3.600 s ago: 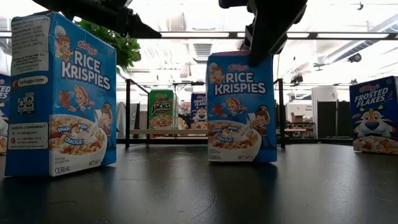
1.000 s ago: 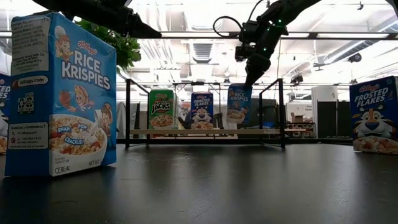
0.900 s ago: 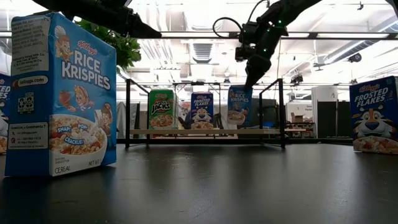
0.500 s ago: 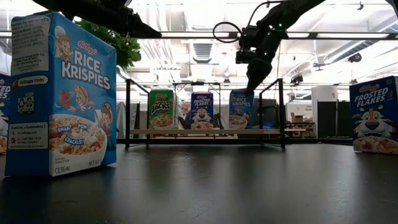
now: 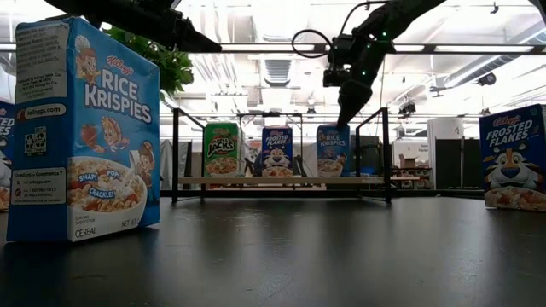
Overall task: Stack cereal on shelf
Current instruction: Put the top light blue cereal box on the shelf
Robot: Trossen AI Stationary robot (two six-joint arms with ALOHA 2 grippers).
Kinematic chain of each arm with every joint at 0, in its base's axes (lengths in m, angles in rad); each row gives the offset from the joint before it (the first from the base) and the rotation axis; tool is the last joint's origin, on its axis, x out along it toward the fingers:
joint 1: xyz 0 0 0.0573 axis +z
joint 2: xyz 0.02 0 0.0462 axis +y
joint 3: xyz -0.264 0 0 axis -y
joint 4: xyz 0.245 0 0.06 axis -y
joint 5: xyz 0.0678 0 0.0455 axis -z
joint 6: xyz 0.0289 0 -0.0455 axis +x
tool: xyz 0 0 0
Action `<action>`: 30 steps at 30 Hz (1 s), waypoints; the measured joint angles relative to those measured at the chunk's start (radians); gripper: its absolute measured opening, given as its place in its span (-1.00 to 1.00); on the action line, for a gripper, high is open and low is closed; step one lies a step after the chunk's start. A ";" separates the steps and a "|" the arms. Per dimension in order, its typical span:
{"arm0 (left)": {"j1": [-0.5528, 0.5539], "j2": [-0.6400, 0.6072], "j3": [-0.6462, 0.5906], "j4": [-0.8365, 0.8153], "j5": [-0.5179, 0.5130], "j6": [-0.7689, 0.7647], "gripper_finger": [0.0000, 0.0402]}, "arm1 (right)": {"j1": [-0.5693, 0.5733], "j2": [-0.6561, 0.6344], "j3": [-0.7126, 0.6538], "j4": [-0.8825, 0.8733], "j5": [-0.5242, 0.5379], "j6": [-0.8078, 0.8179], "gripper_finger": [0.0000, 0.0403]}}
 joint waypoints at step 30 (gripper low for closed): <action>0.000 0.000 0.000 -0.001 0.000 0.000 -1.00 | 0.072 0.000 0.029 0.010 0.185 0.023 -0.94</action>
